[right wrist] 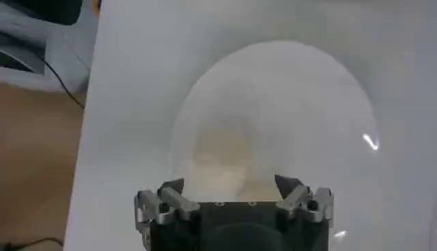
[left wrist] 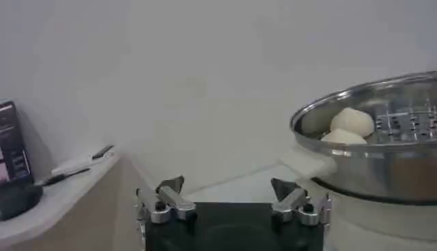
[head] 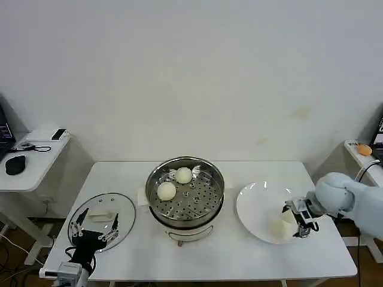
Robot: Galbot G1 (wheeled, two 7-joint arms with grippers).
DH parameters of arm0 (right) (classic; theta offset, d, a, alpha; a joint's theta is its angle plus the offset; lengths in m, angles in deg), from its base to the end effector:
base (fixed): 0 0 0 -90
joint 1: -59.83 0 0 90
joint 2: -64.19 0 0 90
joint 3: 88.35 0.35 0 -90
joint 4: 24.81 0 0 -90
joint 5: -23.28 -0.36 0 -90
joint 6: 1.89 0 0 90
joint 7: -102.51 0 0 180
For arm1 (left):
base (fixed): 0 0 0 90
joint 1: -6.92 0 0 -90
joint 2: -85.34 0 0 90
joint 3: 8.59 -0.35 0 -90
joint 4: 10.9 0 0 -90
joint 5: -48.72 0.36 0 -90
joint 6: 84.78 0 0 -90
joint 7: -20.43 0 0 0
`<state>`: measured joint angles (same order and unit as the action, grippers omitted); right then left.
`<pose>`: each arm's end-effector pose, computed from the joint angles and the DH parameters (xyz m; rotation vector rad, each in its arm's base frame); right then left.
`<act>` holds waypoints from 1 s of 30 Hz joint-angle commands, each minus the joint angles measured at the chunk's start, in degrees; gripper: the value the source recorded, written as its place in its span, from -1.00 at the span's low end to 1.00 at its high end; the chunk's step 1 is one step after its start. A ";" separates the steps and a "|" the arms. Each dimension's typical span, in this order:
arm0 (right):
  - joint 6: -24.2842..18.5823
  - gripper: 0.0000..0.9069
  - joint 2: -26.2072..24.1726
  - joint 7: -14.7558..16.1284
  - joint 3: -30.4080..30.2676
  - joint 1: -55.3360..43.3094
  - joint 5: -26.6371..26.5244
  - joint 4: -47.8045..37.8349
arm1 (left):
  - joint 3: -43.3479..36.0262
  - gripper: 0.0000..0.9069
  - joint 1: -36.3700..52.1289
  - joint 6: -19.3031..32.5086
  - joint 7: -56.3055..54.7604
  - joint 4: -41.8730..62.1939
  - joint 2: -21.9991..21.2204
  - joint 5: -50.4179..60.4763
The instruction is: Take steamed baozi put them in steamer then cover it.
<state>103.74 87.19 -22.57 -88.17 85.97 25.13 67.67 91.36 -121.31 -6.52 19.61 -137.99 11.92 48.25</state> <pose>0.4150 -0.1673 -0.2024 1.2918 -1.3006 1.4278 0.1521 0.0855 -0.2640 0.0115 -2.9067 -0.4855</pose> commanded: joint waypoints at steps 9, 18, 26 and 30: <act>0.80 1.00 4.76 -0.27 4.71 6.85 1.62 -6.00 | 0.69 1.00 -0.13 0.03 0.02 0.53 -0.33 -0.06; 1.76 0.82 5.69 -0.11 5.29 7.51 1.63 -6.61 | 0.51 1.00 -0.08 0.08 0.02 0.62 -0.58 -0.01; 2.88 0.60 5.43 -0.01 5.29 6.71 0.62 -6.57 | 0.42 1.00 -0.10 0.08 0.01 0.41 -0.54 0.00; 3.37 0.53 5.71 0.04 5.27 6.50 0.33 -6.61 | 0.28 1.00 -0.08 0.08 0.01 0.30 -0.59 0.01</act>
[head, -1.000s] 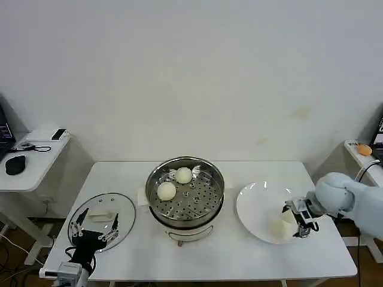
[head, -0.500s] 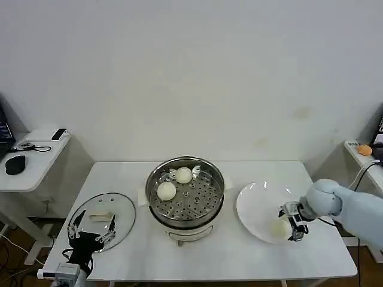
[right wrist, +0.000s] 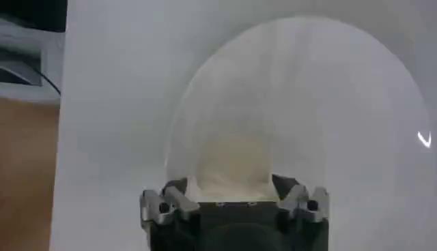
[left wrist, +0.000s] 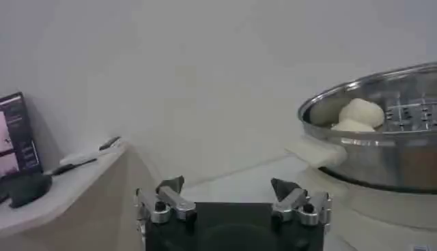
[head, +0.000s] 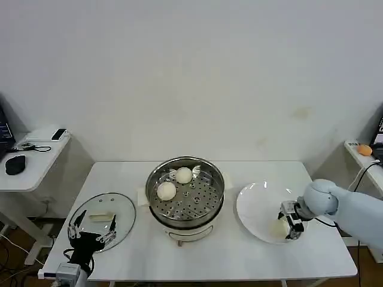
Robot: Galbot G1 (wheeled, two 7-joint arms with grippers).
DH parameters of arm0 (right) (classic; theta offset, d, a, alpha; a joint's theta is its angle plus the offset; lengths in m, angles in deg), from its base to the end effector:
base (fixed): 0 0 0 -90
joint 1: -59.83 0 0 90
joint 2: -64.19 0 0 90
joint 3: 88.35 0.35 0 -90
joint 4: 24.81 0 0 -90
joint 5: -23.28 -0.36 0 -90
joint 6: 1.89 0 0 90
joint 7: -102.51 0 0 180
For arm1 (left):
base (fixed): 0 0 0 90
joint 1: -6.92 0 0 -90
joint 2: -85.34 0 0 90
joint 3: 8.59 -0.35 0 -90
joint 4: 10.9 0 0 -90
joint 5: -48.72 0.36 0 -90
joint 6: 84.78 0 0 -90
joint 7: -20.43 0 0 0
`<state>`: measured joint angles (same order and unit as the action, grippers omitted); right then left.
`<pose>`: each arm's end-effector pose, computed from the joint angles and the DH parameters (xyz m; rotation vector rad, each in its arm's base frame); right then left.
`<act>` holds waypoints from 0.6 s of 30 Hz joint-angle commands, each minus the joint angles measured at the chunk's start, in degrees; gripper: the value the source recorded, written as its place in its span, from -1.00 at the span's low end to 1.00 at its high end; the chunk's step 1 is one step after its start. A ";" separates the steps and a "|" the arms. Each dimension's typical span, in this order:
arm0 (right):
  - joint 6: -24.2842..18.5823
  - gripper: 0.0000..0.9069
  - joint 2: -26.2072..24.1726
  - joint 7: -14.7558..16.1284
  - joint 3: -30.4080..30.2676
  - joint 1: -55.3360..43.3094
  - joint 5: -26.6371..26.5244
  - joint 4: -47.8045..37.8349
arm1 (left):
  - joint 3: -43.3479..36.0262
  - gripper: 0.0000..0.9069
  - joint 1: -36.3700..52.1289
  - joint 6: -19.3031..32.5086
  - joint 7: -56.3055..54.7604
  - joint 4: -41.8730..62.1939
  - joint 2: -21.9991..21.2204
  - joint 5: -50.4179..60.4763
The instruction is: Take steamed baozi put them in steamer then cover it.
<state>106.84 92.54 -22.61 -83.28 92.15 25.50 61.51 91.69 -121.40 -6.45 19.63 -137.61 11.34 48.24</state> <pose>0.4328 -0.1584 -0.2363 1.2437 -1.3179 1.3497 0.1512 0.0867 -0.2666 0.0270 -2.9010 -0.4762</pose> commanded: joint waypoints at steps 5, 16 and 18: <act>0.67 0.47 0.79 0.10 0.35 0.37 -0.14 -0.50 | -0.10 1.00 -0.01 0.02 0.02 -0.22 -0.02 0.01; 0.82 0.36 0.32 1.33 -0.18 -1.67 -0.60 0.01 | -0.02 1.00 0.13 -0.02 0.02 -0.26 0.00 -0.08; 0.60 0.36 -0.06 1.73 0.16 -2.46 -0.74 0.26 | -0.02 1.00 0.20 -0.04 0.02 -0.28 0.01 -0.10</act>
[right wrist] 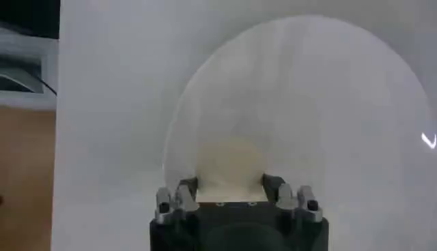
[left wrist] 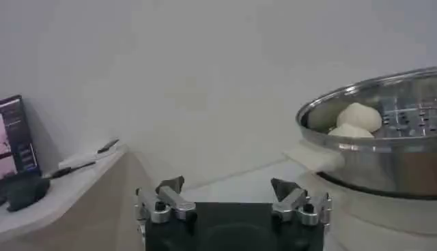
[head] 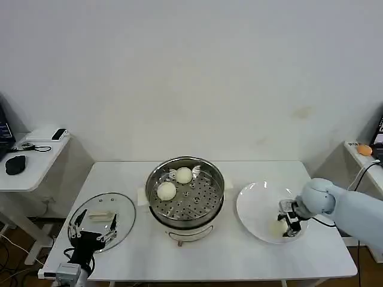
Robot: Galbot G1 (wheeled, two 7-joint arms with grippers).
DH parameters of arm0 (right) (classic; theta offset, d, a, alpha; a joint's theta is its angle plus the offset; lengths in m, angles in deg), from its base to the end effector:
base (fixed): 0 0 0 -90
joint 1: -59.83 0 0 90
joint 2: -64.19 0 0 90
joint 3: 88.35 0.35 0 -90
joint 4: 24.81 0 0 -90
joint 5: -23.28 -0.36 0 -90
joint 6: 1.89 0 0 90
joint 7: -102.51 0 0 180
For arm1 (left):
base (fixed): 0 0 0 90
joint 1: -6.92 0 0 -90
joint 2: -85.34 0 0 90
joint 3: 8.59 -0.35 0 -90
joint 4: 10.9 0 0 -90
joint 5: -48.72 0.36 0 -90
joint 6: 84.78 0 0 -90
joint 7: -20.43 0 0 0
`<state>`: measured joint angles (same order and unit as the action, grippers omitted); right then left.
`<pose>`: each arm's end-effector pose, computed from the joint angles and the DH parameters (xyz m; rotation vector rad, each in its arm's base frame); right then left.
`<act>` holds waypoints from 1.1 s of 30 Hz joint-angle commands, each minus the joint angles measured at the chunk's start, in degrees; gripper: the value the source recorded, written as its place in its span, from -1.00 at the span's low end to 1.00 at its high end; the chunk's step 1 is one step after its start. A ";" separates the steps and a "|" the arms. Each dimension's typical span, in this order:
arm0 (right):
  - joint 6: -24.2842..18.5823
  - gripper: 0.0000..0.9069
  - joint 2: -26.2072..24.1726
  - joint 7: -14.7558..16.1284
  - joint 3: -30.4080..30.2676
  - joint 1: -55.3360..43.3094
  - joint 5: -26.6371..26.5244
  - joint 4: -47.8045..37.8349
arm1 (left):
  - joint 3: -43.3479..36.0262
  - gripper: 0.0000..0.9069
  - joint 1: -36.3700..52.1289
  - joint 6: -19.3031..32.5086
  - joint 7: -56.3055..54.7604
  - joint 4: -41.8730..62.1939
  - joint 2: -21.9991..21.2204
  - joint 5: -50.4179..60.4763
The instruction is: Take steamed baozi put them in steamer then cover it.
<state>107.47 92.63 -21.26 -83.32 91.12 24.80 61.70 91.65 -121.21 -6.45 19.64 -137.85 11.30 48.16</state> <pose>0.4367 -0.1566 -0.2285 1.2457 -1.3185 1.3320 0.1521 0.0859 -0.2648 0.0260 -2.9086 -0.4737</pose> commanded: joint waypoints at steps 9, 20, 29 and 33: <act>-0.40 0.36 -1.22 2.01 1.66 -9.84 -3.59 1.24 | 0.20 1.00 0.09 0.04 0.01 -0.15 0.23 -0.17; -0.45 0.36 4.71 3.13 -5.06 -27.08 -10.06 0.01 | 0.16 1.00 0.05 0.01 0.03 -1.35 0.39 -0.11; 0.07 0.38 17.29 3.03 -9.54 -38.32 -15.00 -1.05 | 0.75 1.00 -0.31 -0.02 0.04 -2.11 0.31 -0.15; -0.16 0.36 22.81 2.96 -10.59 -39.16 -15.94 -1.26 | 0.99 1.00 -0.77 -0.08 0.11 -2.63 0.24 -0.06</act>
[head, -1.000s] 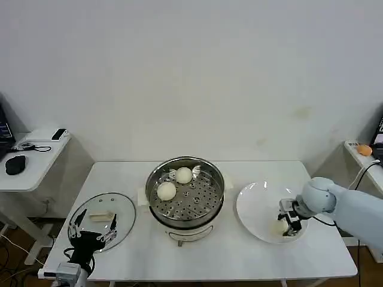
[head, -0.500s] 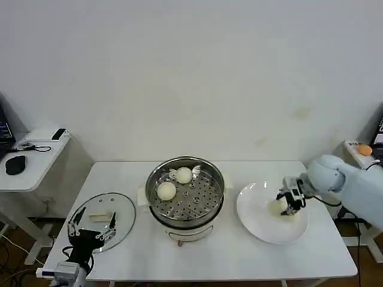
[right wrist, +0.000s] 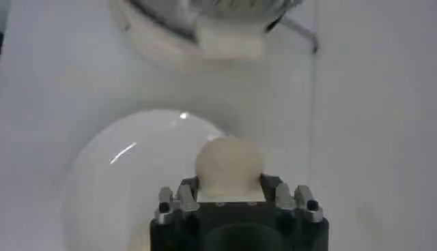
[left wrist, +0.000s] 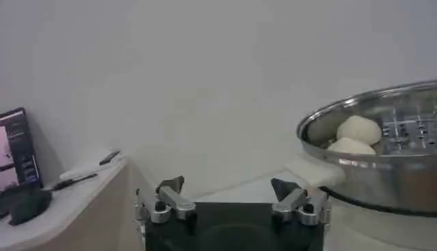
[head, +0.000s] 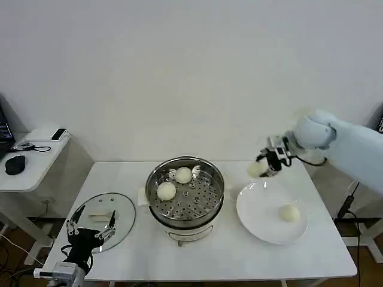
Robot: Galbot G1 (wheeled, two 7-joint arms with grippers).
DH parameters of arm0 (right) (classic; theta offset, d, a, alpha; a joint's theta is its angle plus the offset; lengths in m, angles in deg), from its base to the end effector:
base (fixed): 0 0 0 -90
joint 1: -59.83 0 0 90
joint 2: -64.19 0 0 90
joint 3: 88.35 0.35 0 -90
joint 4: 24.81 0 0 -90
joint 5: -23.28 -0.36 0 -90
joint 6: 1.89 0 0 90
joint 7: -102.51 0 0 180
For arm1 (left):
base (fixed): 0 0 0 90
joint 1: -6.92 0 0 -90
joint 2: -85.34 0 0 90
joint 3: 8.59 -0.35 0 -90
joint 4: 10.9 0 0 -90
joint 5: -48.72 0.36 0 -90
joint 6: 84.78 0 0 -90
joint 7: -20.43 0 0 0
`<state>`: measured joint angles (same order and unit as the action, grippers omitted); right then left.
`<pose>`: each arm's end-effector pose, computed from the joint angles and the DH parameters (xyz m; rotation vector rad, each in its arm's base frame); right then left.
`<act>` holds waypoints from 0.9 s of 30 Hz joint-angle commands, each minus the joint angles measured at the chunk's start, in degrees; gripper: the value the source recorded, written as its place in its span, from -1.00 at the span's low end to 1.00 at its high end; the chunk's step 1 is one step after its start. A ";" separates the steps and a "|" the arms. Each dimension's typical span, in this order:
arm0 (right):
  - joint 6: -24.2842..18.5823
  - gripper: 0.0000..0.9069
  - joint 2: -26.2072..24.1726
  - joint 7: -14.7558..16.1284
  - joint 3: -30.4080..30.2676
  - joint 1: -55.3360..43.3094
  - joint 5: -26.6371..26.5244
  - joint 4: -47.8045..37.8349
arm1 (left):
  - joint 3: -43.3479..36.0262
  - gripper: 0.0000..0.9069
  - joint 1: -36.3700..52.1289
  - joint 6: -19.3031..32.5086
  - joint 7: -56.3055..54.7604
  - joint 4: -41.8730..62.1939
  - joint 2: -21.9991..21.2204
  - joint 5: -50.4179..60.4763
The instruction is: Take steamed baozi put them in steamer then cover it.
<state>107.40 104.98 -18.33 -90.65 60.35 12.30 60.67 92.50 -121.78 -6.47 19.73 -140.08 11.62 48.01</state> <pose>0.5185 -0.0522 -0.0191 1.3459 -1.5576 1.5826 0.1496 0.0859 -0.2513 0.0253 -2.9367 -0.4922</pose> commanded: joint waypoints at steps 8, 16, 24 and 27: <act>-2.49 0.38 21.23 1.03 -3.41 -4.11 -2.80 -1.58 | 1.39 1.00 -0.62 -0.15 0.13 -0.80 -0.23 0.06; -6.66 0.36 27.13 3.14 -3.56 3.16 1.35 -3.30 | 2.26 1.00 -0.83 -0.13 0.19 -0.42 -0.60 -0.13; -11.32 0.38 27.41 4.11 -5.56 3.82 3.73 -2.15 | 2.49 1.00 -0.94 0.01 0.15 0.06 -0.97 -0.20; -12.80 0.38 27.47 4.93 -5.93 4.08 4.15 -1.77 | 2.55 1.00 -0.99 0.01 0.14 0.05 -0.94 -0.27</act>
<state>98.15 129.19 -14.36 -95.85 62.97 14.98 58.87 94.92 -122.74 -6.48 19.90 -140.09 10.67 47.76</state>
